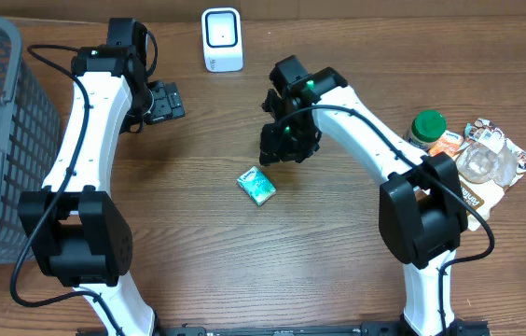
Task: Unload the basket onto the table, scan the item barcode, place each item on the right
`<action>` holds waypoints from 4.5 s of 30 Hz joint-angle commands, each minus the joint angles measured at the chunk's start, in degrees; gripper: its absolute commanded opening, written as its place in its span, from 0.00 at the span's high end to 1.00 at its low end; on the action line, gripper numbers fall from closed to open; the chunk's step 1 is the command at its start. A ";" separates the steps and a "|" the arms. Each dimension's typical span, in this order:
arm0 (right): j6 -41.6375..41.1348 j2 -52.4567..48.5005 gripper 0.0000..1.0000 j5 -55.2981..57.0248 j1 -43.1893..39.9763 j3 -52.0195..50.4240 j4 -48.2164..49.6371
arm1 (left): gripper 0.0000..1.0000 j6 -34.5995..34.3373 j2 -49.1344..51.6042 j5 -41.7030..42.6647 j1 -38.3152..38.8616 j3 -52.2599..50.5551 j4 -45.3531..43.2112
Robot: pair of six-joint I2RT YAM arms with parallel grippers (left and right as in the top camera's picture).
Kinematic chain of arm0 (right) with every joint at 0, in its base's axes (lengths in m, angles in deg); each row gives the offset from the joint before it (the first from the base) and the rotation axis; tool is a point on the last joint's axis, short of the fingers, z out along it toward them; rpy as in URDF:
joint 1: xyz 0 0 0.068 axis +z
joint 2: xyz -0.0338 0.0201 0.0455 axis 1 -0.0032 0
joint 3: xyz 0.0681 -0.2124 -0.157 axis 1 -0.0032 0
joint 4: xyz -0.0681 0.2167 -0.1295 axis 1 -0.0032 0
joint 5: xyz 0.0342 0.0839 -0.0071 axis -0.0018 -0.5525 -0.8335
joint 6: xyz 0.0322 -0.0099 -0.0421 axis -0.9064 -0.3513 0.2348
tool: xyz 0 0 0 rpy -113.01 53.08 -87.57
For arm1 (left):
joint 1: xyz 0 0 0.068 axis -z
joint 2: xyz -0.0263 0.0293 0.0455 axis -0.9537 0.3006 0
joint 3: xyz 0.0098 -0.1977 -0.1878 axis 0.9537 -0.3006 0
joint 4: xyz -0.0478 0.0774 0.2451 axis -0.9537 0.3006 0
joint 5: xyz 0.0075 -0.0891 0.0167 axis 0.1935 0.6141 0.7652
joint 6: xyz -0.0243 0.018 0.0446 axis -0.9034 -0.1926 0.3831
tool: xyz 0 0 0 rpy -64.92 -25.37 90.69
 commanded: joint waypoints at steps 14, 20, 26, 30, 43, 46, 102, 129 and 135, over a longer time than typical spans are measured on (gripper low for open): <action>3.52 1.31 0.64 -10.16 -0.02 -15.34 11.39 | 0.00 0.17 0.17 -0.70 0.07 0.50 -0.02; 2.84 1.31 0.64 -12.41 -0.02 -18.45 14.80 | 0.00 0.17 0.17 -0.70 0.07 0.50 -0.02; -1.55 1.31 0.81 -12.39 -0.02 -22.36 20.52 | 0.01 0.17 0.17 -0.70 0.07 0.50 -0.02; -2.75 1.33 0.96 -11.78 -0.04 -22.95 22.01 | 0.00 0.17 0.17 -0.70 0.07 0.50 -0.02; 0.24 11.82 0.96 -48.15 -9.40 -13.46 16.52 | 0.00 0.17 0.17 -0.70 0.07 0.50 -0.02; -1.09 12.59 0.96 -60.28 -12.44 -13.46 18.99 | 0.00 0.17 0.17 -0.70 0.07 0.50 -0.02; -15.65 11.69 0.96 -19.04 -9.73 -9.25 26.01 | 0.00 0.17 0.17 -0.72 0.07 0.50 -0.02; 36.94 -14.71 0.96 48.50 5.62 26.86 51.93 | 0.00 0.17 0.17 -0.72 0.07 0.52 -0.02; 56.72 -20.28 0.96 45.05 5.62 26.67 54.40 | 0.00 0.17 0.17 -0.70 0.07 0.52 -0.02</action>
